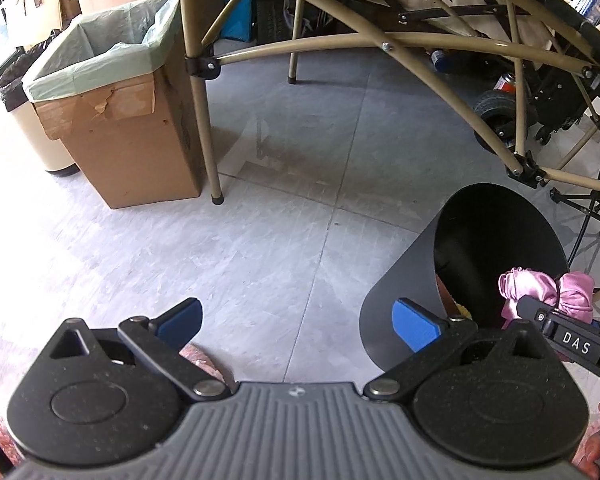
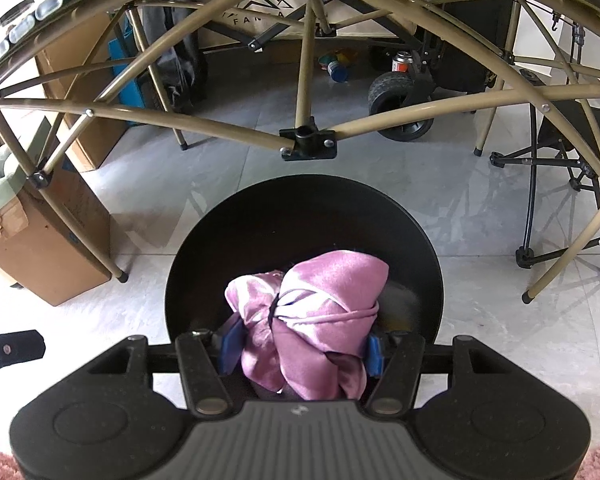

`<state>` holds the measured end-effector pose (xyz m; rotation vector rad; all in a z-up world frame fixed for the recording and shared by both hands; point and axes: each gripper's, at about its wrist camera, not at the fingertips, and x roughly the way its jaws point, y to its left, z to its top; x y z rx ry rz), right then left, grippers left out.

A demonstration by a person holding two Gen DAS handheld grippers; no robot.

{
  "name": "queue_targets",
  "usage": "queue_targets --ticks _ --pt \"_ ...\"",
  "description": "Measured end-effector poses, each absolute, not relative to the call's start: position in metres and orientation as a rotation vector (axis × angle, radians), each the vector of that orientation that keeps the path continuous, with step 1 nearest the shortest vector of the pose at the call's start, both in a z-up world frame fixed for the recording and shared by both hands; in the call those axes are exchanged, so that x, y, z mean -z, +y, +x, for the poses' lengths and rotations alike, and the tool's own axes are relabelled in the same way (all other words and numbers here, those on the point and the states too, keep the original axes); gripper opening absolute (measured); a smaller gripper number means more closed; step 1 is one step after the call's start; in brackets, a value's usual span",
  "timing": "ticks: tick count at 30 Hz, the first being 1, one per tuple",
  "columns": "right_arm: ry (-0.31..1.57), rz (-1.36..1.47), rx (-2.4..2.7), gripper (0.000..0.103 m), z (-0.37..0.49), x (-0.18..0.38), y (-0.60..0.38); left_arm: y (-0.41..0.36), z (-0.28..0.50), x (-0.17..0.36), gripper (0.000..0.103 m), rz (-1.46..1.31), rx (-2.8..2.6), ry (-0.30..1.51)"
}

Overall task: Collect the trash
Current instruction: 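Open the right gripper to drop the pink scrunchie into the bin, then move both grippers back up to the table toward the blue tissue pack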

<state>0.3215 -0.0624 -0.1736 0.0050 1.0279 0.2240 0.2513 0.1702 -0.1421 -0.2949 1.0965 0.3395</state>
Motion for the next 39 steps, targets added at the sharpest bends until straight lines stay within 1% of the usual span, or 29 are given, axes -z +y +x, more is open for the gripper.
queue_targets --ticks 10,12,13,14,15,17,39 --pt "1.035 0.001 -0.229 0.059 0.3224 0.1751 -0.0596 0.168 0.2505 0.1416 0.103 -0.292 -0.331 1.1" --pt "1.037 0.007 -0.231 0.065 0.323 0.1752 -0.0607 0.1681 0.2507 0.1417 0.103 -0.292 -0.331 1.1" --pt "1.036 0.011 -0.226 0.066 0.3231 0.1747 -0.0613 0.1682 0.2507 0.1417 0.103 -0.291 -0.331 1.1" --pt "1.031 0.015 -0.223 0.07 0.3231 0.1741 -0.0616 0.1682 0.2506 0.1419 0.103 -0.29 -0.332 1.101" --pt "1.023 0.015 -0.217 0.08 0.323 0.1734 -0.0616 0.1674 0.2507 0.1423 0.103 -0.289 -0.332 1.103" --pt "1.011 0.004 -0.202 0.093 0.3226 0.1726 -0.0614 0.1672 0.2505 0.1435 0.103 -0.288 -0.332 1.105" --pt "0.995 0.014 -0.216 0.094 0.3198 0.1681 -0.0631 0.1623 0.2517 0.1425 0.103 -0.279 -0.321 1.104"
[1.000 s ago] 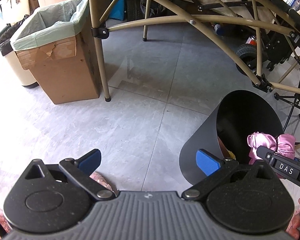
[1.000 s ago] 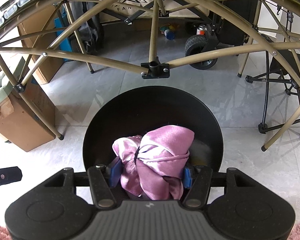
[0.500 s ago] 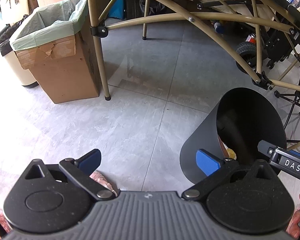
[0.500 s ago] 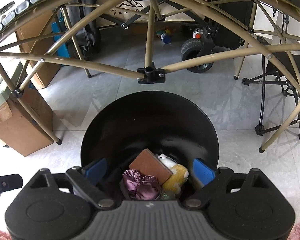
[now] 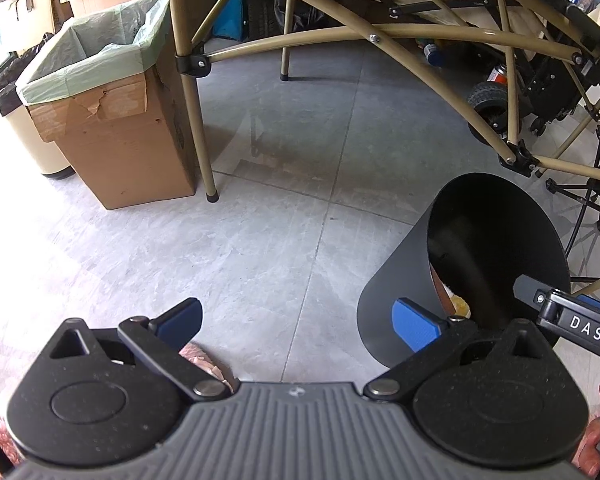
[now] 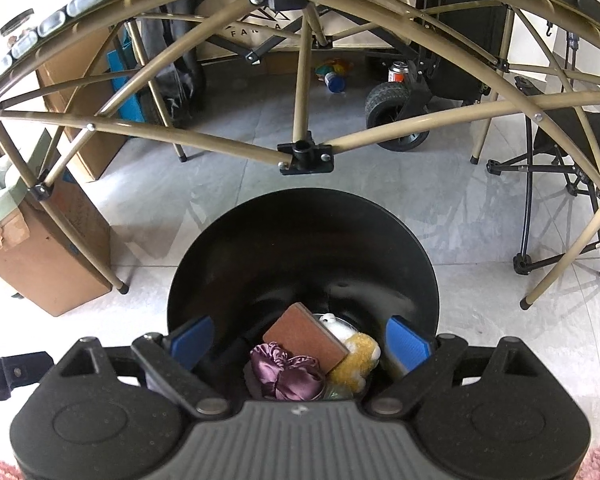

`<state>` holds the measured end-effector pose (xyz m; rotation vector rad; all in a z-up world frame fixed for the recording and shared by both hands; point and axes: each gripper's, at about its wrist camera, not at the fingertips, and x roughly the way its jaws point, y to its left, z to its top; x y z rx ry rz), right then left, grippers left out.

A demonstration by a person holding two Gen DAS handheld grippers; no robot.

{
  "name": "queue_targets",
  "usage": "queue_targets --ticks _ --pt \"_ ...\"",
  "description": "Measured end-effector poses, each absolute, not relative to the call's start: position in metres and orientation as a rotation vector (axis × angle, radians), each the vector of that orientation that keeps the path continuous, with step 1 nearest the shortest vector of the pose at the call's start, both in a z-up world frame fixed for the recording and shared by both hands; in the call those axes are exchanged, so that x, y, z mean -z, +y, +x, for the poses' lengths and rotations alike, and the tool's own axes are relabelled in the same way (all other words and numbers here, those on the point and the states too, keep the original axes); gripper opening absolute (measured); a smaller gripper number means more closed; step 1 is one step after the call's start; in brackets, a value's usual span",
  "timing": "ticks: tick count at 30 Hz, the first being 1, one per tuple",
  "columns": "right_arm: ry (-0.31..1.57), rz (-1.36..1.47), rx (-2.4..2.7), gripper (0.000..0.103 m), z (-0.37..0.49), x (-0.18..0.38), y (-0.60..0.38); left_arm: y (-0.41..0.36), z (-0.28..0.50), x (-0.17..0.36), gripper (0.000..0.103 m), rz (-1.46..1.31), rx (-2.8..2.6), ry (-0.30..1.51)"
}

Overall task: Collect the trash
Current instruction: 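Move both grippers back up to the table toward the blue tissue pack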

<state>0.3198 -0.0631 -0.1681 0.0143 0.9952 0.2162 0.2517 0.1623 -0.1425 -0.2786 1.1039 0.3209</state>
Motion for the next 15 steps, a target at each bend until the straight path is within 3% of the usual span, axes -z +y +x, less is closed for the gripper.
queue_targets --ticks 15 --pt "0.928 0.043 -0.253 0.094 0.313 0.151 -0.07 0.156 0.25 0.133 0.103 -0.272 -0.293 1.047"
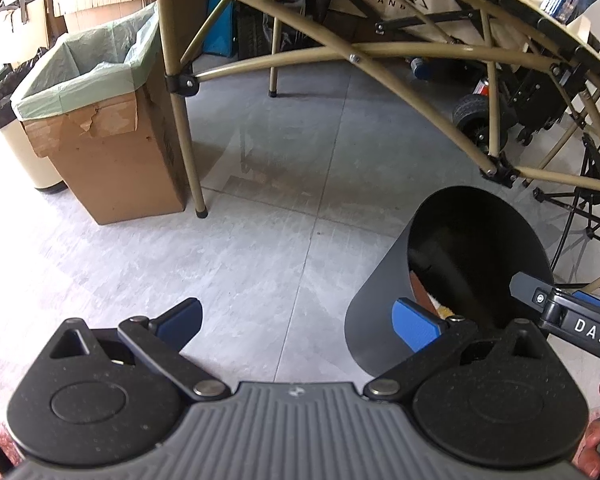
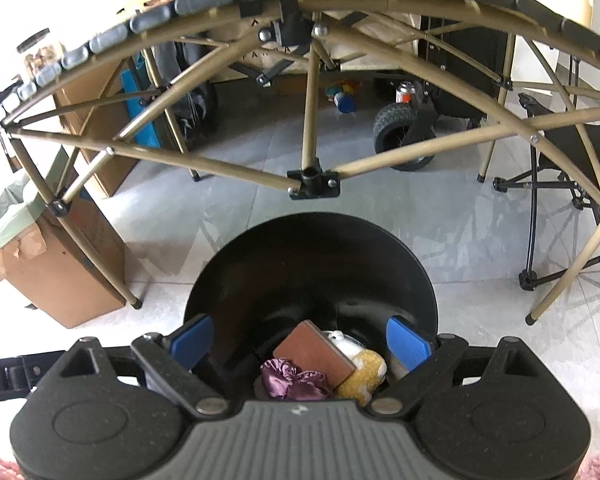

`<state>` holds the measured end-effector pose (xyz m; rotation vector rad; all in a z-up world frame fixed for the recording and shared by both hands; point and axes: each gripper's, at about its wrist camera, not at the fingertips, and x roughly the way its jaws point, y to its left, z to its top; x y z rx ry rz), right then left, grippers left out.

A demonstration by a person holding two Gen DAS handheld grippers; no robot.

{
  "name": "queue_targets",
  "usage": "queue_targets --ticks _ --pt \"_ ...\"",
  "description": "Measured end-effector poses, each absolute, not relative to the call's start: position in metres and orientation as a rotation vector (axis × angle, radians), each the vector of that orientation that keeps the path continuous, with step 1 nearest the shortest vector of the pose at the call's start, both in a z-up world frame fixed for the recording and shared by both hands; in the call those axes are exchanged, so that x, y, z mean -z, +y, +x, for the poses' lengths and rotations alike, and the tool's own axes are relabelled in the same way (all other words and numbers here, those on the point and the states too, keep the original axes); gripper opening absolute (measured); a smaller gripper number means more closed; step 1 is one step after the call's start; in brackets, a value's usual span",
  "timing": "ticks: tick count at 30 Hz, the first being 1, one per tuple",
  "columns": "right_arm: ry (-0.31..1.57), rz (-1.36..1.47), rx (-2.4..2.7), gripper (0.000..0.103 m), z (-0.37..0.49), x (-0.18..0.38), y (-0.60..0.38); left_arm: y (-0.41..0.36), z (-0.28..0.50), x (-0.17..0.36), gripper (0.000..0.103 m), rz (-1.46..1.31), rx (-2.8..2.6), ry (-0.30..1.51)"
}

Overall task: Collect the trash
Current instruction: 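Move both grippers back up to the table toward the blue tissue pack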

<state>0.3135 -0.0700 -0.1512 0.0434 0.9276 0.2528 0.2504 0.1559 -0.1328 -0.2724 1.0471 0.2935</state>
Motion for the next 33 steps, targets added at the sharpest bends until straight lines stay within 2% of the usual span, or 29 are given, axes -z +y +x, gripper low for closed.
queue_targets --ticks 7,19,27,33 --pt "0.837 0.102 -0.281 0.094 0.308 0.131 -0.082 0.146 0.248 0.116 0.103 -0.265 -0.264 0.968" --pt "0.535 0.195 -0.296 0.094 0.286 0.061 -0.122 0.102 0.236 0.046 0.103 -0.175 -0.203 0.639" --pt "0.387 0.248 -0.261 0.094 0.288 0.015 -0.148 0.072 0.253 0.008 0.103 -0.143 -0.157 0.545" --pt "0.307 0.287 -0.229 0.102 0.305 -0.008 -0.171 0.055 0.275 -0.014 0.103 -0.13 -0.151 0.478"
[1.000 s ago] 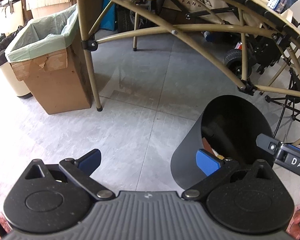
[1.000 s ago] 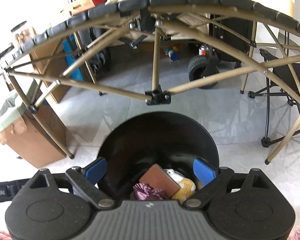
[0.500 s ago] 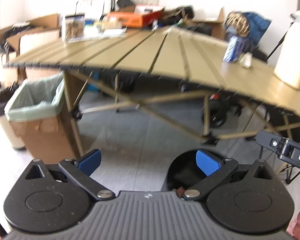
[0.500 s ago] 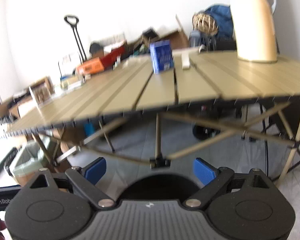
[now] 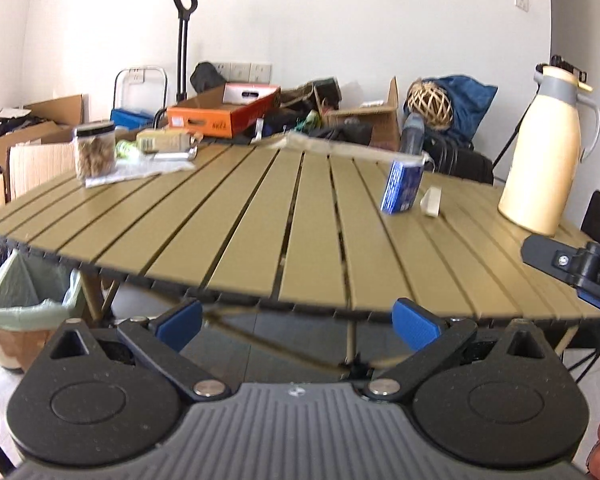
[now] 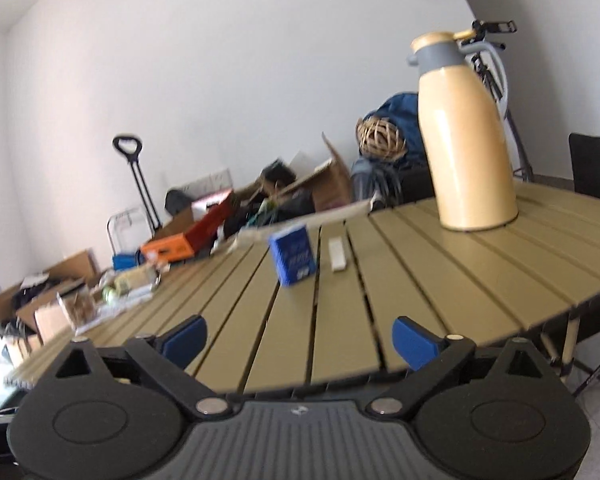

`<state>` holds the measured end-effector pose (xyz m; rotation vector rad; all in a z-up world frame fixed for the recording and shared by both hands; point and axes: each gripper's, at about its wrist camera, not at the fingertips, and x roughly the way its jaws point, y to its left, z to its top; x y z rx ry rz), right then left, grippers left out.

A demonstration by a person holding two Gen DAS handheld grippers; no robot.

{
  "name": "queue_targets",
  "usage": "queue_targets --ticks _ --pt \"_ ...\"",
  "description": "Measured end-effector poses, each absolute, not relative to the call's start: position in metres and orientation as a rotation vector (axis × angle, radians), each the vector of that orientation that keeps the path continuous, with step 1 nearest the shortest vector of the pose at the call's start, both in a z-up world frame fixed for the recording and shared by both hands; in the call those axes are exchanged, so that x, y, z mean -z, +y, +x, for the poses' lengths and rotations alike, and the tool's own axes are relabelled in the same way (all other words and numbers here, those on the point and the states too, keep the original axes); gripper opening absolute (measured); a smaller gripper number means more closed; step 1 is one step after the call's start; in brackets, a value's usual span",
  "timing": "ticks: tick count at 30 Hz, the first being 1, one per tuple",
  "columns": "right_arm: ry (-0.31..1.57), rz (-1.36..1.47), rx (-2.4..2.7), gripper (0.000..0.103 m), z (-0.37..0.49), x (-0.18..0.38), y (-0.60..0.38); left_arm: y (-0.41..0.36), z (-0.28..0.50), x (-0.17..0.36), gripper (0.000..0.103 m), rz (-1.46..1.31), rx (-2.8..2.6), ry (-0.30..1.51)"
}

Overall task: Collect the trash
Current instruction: 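Move both grippers back up to the table toward the blue tissue pack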

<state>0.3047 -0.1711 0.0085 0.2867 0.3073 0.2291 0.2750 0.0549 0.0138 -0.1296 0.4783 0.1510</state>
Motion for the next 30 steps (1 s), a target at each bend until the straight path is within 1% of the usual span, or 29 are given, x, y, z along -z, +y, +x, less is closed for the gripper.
queue_targets --ticks 11,21,30 --pt "0.208 0.321 -0.148 0.103 0.353 -0.039 -0.197 0.027 0.345 -0.041 0.103 -0.153 -0.113 0.428" --pt "0.228 0.37 -0.075 0.103 0.41 -0.044 -0.216 0.006 0.421 -0.048 0.103 -0.118 -0.074 0.414" --pt "0.264 0.365 -0.015 0.103 0.453 -0.037 -0.227 -0.009 0.49 -0.033 0.103 -0.092 -0.031 0.461"
